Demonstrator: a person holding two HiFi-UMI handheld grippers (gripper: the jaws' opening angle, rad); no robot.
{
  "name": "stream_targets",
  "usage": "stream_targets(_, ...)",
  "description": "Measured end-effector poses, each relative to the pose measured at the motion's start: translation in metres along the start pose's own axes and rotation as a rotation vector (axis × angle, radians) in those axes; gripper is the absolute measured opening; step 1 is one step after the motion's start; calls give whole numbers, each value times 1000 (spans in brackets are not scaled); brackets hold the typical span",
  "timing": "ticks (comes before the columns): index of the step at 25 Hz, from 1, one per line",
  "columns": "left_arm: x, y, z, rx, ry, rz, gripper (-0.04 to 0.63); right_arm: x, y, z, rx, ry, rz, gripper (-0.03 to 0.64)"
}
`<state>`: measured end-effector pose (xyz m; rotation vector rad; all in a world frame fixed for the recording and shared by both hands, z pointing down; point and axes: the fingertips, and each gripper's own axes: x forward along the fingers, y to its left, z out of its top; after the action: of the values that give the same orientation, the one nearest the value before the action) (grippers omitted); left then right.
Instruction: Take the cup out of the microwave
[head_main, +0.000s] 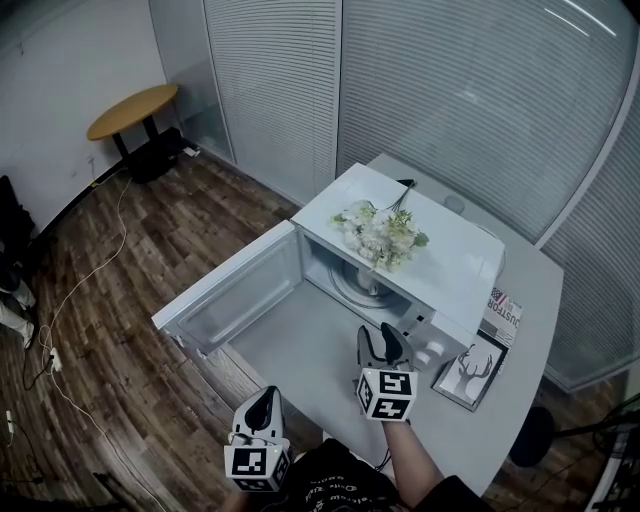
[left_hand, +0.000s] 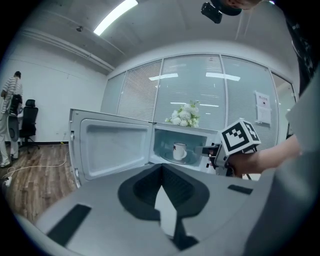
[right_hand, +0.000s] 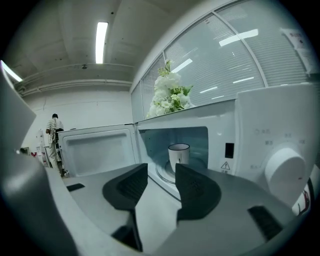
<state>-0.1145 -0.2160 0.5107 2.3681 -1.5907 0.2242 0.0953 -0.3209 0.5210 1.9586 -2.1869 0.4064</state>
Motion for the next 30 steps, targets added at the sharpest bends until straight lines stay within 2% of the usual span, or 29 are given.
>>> stream_targets(11, -5, 12, -6, 13, 20, 6, 6, 48, -13, -3, -6, 54, -116, 160)
stream_targets(17, -4, 25, -5, -2, 37, 34, 6, 72, -24, -8, 34, 81, -171, 161)
stream_targets(20, -8, 31, -18, 4, 63, 51, 6, 79, -33, -21, 61, 116, -201, 163)
stream_targets(25, -7, 42, -17, 20, 63, 74, 6, 98, -41, -19, 59, 110, -232, 164)
stream_targets(30, -9, 42, -20, 3, 83, 85, 6, 110, -49, -22, 26, 123, -249, 164)
